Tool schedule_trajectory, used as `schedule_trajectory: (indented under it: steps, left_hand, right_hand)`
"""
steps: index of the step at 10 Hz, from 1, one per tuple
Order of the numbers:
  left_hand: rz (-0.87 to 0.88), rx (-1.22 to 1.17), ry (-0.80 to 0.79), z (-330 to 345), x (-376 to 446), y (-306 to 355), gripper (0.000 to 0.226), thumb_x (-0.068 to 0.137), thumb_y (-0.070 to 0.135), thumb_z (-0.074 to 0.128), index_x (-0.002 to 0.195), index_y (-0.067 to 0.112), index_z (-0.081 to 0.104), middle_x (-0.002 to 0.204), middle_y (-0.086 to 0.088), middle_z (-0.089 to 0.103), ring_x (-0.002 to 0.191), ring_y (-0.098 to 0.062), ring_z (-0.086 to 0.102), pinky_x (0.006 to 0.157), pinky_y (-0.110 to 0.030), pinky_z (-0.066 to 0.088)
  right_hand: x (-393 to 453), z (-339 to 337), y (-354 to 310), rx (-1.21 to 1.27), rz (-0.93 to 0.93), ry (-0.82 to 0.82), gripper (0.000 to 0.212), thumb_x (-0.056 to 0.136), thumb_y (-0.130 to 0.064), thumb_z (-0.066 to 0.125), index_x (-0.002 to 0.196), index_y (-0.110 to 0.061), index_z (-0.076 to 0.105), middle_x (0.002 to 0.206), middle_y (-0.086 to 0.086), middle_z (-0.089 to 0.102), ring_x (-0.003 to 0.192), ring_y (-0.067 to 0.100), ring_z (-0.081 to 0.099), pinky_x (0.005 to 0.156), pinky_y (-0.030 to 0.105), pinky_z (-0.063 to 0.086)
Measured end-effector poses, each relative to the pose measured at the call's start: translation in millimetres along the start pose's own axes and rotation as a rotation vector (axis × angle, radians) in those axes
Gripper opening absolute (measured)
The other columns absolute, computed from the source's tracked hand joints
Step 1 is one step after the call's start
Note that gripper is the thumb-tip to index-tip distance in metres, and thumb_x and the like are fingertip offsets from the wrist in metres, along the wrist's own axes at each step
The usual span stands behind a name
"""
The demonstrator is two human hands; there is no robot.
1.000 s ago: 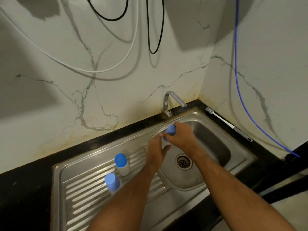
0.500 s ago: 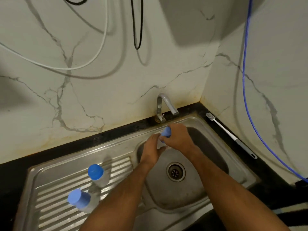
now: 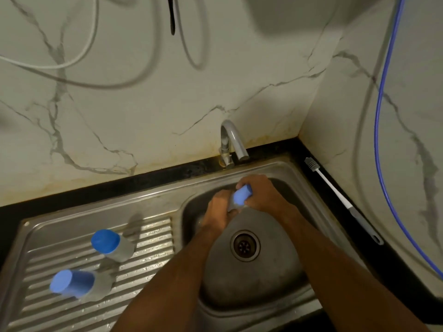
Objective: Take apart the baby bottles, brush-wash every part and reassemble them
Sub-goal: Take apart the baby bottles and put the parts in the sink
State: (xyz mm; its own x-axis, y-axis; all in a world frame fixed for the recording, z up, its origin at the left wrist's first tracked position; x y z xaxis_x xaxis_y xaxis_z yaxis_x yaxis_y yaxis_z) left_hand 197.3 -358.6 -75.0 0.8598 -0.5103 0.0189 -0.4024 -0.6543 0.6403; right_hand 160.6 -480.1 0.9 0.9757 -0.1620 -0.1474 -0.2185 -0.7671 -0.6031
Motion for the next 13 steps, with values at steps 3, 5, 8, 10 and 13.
schedule_trajectory:
  steps: [3,5,8,10,13]
  left_hand:
    - [-0.211,-0.141,0.010,12.5,-10.3,-6.6,0.023,0.084,0.051,0.069,0.097,0.033,0.066,0.090,0.015,0.068,0.083,-0.003,0.067,0.075,-0.025,0.056]
    - [-0.160,-0.176,0.053,11.0,-8.6,-51.3,0.057,0.075,0.030,0.085,0.127,0.018,0.063,0.121,-0.002,0.069,0.109,-0.017,0.064,0.094,-0.035,0.052]
    - [-0.208,-0.280,0.252,17.0,0.9,-76.0,0.059,0.068,0.034,0.089,0.121,0.024,0.064,0.114,0.006,0.070,0.102,-0.007,0.065,0.092,-0.032,0.056]
    - [-0.172,-0.258,0.289,36.6,-4.7,-84.1,0.052,0.071,0.031,0.089,0.116,0.020,0.065,0.111,0.004,0.070,0.097,-0.005,0.062,0.085,-0.019,0.047]
    - [-0.165,-0.162,0.335,40.3,-15.0,-89.3,0.053,0.070,0.030,0.090,0.115,0.017,0.064,0.111,0.002,0.070,0.093,-0.006,0.059,0.081,-0.021,0.047]
  right_hand:
    - [20.2,33.6,19.1,-0.158,0.097,-0.020,0.045,0.091,-0.040,0.074,0.116,-0.003,0.066,0.114,0.013,0.067,0.103,0.023,0.062,0.092,0.031,0.046]
    - [35.5,10.7,12.7,-0.096,-0.130,0.043,0.053,0.076,-0.019,0.087,0.125,-0.010,0.069,0.126,0.010,0.066,0.118,0.026,0.058,0.104,0.034,0.043]
    - [42.3,61.7,119.9,0.158,0.239,0.223,0.022,0.077,-0.018,0.086,0.095,-0.015,0.074,0.093,0.001,0.072,0.090,0.015,0.068,0.080,0.028,0.052]
    - [44.4,93.2,175.5,-0.113,0.309,0.166,0.051,0.073,-0.012,0.088,0.118,-0.007,0.064,0.117,0.013,0.066,0.110,0.031,0.065,0.090,0.038,0.056]
    - [53.0,117.8,189.8,-0.288,0.229,0.085,0.039,0.079,-0.015,0.080,0.111,-0.006,0.059,0.121,0.018,0.061,0.112,0.038,0.062,0.092,0.042,0.053]
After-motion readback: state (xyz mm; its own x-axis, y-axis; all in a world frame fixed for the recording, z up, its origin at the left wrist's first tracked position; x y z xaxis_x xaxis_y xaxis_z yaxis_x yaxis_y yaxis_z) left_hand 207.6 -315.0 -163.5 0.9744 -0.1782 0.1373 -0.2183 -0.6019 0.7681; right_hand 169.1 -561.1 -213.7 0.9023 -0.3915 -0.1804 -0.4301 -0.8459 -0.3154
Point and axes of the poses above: each hand's wrist, its own x-axis towards the middle knuckle, its own z-axis out of the palm, y = z × x, the point moved 9 cm from there along x, towards the middle knuckle
